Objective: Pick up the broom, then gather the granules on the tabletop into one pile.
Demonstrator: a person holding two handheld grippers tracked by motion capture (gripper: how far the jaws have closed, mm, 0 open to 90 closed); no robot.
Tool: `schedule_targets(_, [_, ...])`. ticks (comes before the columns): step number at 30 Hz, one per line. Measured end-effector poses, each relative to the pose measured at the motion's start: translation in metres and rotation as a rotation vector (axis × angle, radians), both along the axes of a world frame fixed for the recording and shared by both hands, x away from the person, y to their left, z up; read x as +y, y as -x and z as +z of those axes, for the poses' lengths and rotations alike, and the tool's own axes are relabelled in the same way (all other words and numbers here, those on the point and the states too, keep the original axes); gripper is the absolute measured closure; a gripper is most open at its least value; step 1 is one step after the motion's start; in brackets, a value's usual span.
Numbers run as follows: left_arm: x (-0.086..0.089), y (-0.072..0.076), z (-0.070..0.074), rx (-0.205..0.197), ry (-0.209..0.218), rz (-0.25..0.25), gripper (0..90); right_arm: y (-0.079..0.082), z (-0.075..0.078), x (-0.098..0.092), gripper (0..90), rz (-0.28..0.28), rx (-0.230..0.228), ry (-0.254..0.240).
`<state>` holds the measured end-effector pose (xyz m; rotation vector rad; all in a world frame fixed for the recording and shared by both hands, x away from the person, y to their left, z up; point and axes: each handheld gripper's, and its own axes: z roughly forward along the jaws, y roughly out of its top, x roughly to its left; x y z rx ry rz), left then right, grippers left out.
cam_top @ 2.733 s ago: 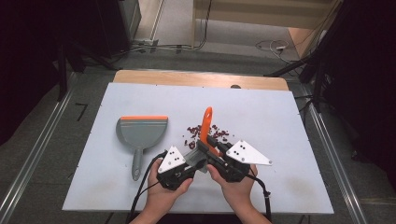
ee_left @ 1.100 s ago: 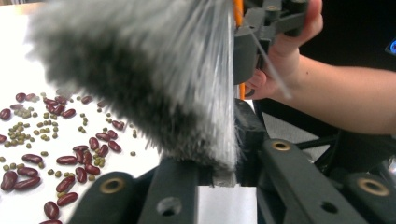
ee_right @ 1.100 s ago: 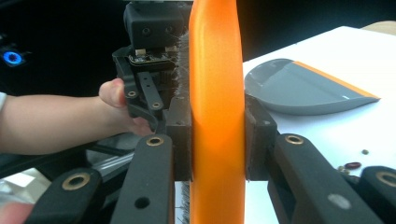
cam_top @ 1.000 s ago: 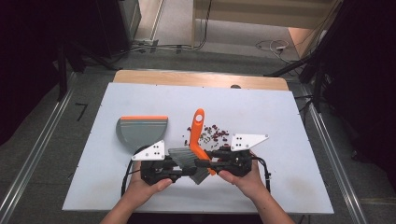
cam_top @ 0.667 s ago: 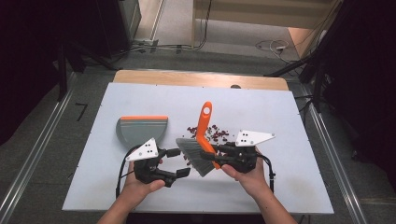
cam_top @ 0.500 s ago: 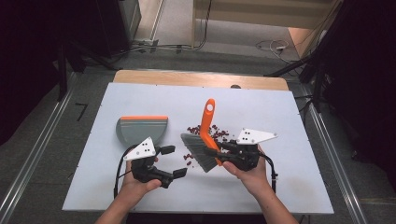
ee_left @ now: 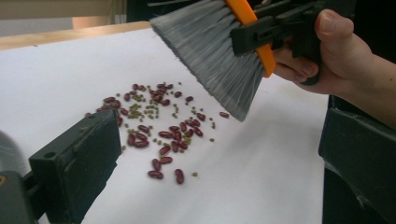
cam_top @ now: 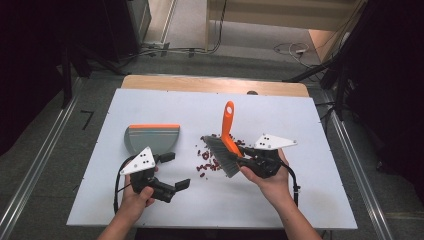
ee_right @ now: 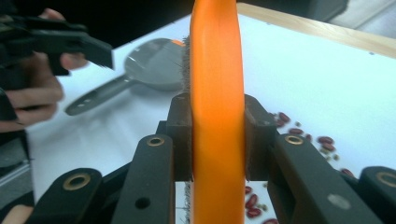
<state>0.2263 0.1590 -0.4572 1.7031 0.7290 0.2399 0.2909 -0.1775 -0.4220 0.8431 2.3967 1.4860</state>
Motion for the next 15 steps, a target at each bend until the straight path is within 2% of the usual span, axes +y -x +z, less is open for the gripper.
schedule_targets(5, [0.01,0.001,0.0,-0.001,-0.001,0.055,0.0,-0.006,-0.001,-0.005,68.3,-0.054,0.005,0.032])
schedule_targets(13, [0.023,-0.001,-0.002,0.005,0.022,0.121,0.0,-0.018,0.005,-0.021,68.3,-0.136,0.029,0.075])
schedule_targets(15, [0.026,0.0,-0.002,0.009,0.012,0.143,0.0,-0.021,0.005,-0.025,68.3,-0.156,0.039,0.085])
